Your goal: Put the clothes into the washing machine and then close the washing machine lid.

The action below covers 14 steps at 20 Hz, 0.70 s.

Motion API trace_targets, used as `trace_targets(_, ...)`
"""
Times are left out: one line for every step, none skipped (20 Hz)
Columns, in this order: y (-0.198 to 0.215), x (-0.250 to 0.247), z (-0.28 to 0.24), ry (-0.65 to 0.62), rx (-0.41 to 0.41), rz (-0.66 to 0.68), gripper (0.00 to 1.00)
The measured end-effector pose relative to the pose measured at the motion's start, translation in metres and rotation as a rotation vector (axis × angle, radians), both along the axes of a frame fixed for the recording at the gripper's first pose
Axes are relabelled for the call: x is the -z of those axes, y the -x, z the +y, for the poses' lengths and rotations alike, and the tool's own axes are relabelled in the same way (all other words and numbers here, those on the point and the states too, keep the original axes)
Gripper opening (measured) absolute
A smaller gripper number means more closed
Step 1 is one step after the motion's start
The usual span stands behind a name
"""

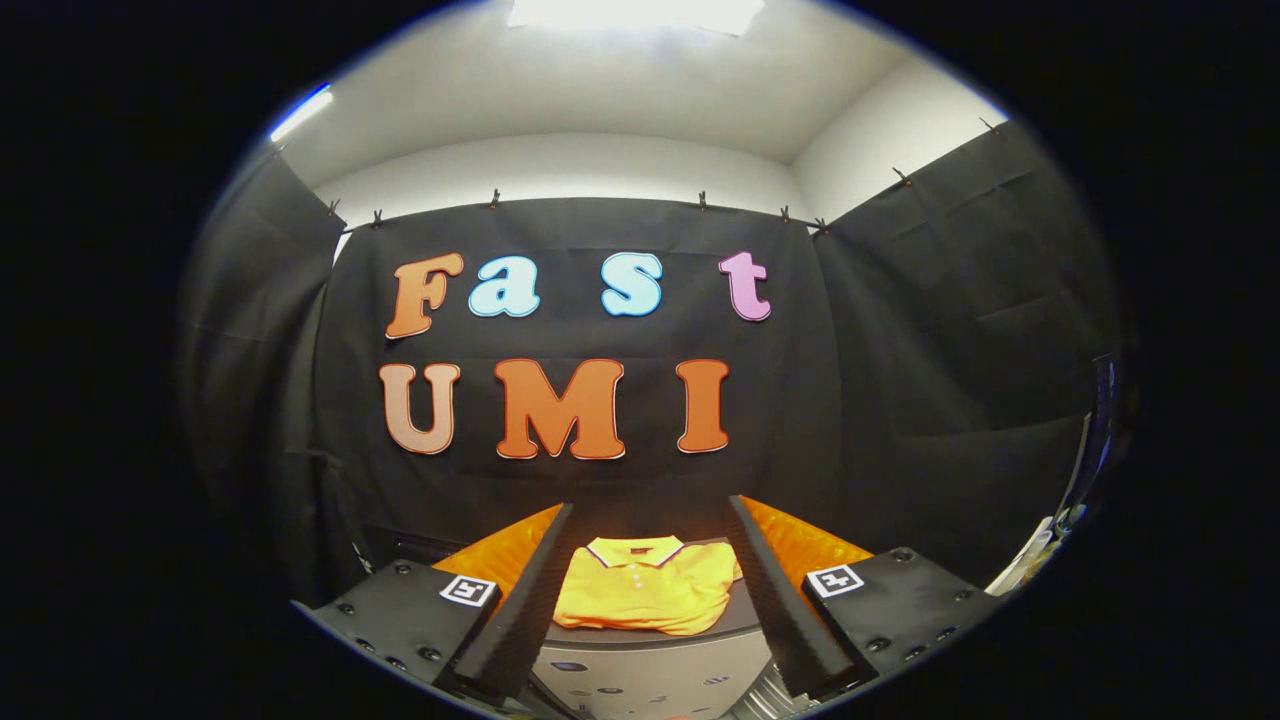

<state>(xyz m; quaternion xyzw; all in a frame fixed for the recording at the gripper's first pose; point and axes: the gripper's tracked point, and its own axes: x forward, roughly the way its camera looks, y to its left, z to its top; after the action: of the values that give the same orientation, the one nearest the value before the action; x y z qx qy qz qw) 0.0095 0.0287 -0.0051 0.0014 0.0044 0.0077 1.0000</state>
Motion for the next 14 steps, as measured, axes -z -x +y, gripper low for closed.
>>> trace_targets(-0.0010,0.0010,0.0028,-0.002,-0.008,0.002,0.97)
trace_targets(-0.0021,0.0007,0.0057,-0.003,-0.015,0.004,0.97)
trace_targets(-0.0033,0.0010,0.0072,-0.001,-0.019,0.007,0.97)
trace_targets(-0.0043,0.0011,0.0060,0.005,-0.020,0.009,0.97)
trace_targets(-0.0042,0.0010,0.0057,0.013,-0.017,0.010,0.97)
trace_targets(-0.0041,0.0003,0.0050,0.019,-0.014,0.009,0.97)
trace_targets(-0.0046,0.0006,0.0053,0.021,-0.013,0.009,0.97)
trace_targets(-0.0063,0.0017,0.0078,0.021,-0.015,0.013,0.97)
trace_targets(-0.0073,0.0036,0.0100,0.017,-0.019,0.017,0.97)
trace_targets(-0.0071,0.0041,0.0118,0.012,-0.023,0.021,0.97)
trace_targets(-0.0082,0.0050,0.0125,0.008,-0.026,0.022,0.97)
trace_targets(-0.0082,0.0040,0.0114,0.006,-0.025,0.023,0.97)
trace_targets(-0.0096,0.0048,0.0102,0.007,-0.021,0.025,0.97)
trace_targets(-0.0107,0.0055,0.0096,0.008,-0.017,0.027,0.97)
